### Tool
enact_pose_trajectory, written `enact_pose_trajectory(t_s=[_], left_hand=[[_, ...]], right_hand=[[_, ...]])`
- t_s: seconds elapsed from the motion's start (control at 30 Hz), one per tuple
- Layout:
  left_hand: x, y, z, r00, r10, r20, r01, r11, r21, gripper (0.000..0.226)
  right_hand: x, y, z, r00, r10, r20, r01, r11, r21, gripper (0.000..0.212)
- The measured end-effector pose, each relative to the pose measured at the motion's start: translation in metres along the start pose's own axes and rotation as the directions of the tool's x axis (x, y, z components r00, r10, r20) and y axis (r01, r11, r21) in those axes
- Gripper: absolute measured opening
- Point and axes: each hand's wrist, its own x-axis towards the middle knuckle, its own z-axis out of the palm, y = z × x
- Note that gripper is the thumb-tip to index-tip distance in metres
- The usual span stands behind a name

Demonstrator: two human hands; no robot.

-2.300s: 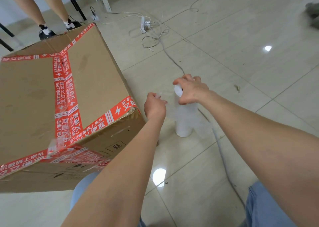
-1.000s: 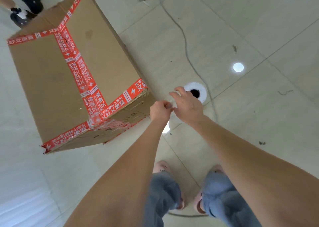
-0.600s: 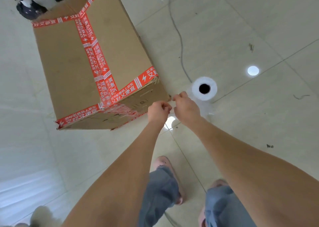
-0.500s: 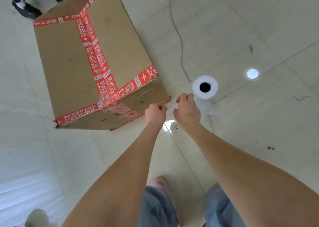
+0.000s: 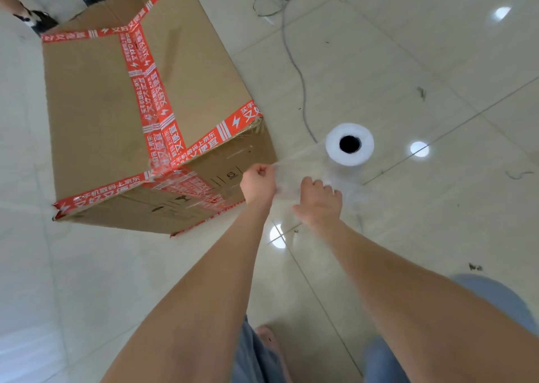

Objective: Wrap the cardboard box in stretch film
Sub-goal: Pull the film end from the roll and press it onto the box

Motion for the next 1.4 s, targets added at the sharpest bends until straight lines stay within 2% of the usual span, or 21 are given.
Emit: enact_pose_trajectory(t_s=[0.1,0.2,0.33,0.4,0.43,0.47,0.53,0.57,0.6,0.67,0.7,0.77,0.83,0.9,0.97,1.03,1.1,1.17,1.27,1.4], left_hand=[[0.02,-0.011,0.008,1.0,0.023,0.02,-0.024,1.0,0.01,0.012],[0.038,-0.022,0.019,0.995,0.085,0.059,-0.089,0.993,0.078,0.011],[0.05,-0.034,0.027,0.971,0.21,0.112,-0.227,0.958,0.176,0.01],[0.053,-0.038,0.025,0.959,0.27,0.085,-0.282,0.931,0.233,0.012],[0.054,-0.039,0.023,0.952,0.295,0.076,-0.305,0.914,0.269,0.013],[0.054,-0.041,0.02,0.946,0.316,0.071,-0.322,0.897,0.302,0.014],[0.052,-0.043,0.015,0.934,0.35,0.071,-0.351,0.865,0.358,0.016],[0.05,-0.044,0.012,0.928,0.366,0.075,-0.365,0.847,0.387,0.017],[0.048,-0.043,0.009,0.919,0.386,0.079,-0.382,0.826,0.414,0.017],[0.044,-0.04,0.002,0.904,0.418,0.084,-0.407,0.787,0.463,0.018],[0.043,-0.039,-0.002,0.899,0.429,0.09,-0.416,0.769,0.485,0.018],[0.04,-0.038,-0.008,0.886,0.451,0.113,-0.44,0.735,0.516,0.017],[0.038,-0.038,-0.014,0.871,0.472,0.137,-0.466,0.705,0.534,0.017],[0.035,-0.038,-0.021,0.857,0.492,0.154,-0.491,0.69,0.532,0.019],[0.034,-0.039,-0.028,0.851,0.491,0.186,-0.51,0.691,0.512,0.023],[0.032,-0.038,-0.035,0.854,0.481,0.196,-0.513,0.722,0.465,0.026],[0.032,-0.038,-0.043,0.862,0.474,0.182,-0.504,0.759,0.411,0.027],[0.033,-0.039,-0.053,0.874,0.451,0.184,-0.486,0.779,0.397,0.027],[0.038,-0.045,-0.067,0.891,0.415,0.183,-0.453,0.795,0.403,0.017],[0.04,-0.049,-0.081,0.917,0.392,0.071,-0.394,0.87,0.296,0.019]], right_hand=[[0.005,0.007,0.029,0.999,0.038,0.005,-0.038,0.991,0.129,0.03],[0.01,0.007,0.055,0.996,0.09,0.0,-0.089,0.975,0.202,0.028],[0.008,0.008,0.089,0.973,0.203,0.113,-0.224,0.946,0.233,0.049],[0.005,0.01,0.103,0.96,0.168,0.225,-0.23,0.93,0.288,0.062],[0.004,0.01,0.107,0.948,0.136,0.289,-0.242,0.896,0.372,0.068],[0.003,0.01,0.107,0.932,0.118,0.344,-0.287,0.819,0.497,0.068],[0.001,0.012,0.1,0.914,0.132,0.384,-0.37,0.662,0.652,0.05],[0.001,0.015,0.095,0.922,0.147,0.358,-0.358,0.678,0.642,0.04],[0.001,0.017,0.089,0.941,0.137,0.311,-0.298,0.772,0.562,0.036],[-0.002,0.016,0.073,0.981,0.042,0.188,-0.09,0.962,0.258,0.033],[-0.003,0.014,0.064,0.996,-0.022,0.088,0.012,0.993,0.115,0.03],[-0.004,0.006,0.047,0.977,-0.141,-0.158,0.147,0.989,0.024,0.022],[-0.003,-0.008,0.028,0.905,-0.226,-0.361,0.262,0.964,0.052,0.014],[0.001,-0.022,0.01,0.838,-0.324,-0.439,0.393,0.917,0.072,0.02],[0.007,-0.035,-0.005,0.818,-0.422,-0.39,0.48,0.875,0.06,0.038],[0.014,-0.046,-0.016,0.859,-0.452,-0.239,0.475,0.879,0.046,0.047],[0.021,-0.054,-0.021,0.885,-0.431,-0.175,0.441,0.898,0.019,0.034],[0.025,-0.06,-0.026,0.888,-0.397,-0.23,0.411,0.912,0.012,0.02],[0.031,-0.06,-0.034,0.894,-0.3,-0.333,0.346,0.934,0.088,0.021],[0.039,-0.061,-0.044,0.91,-0.186,-0.37,0.277,0.937,0.213,0.022]])
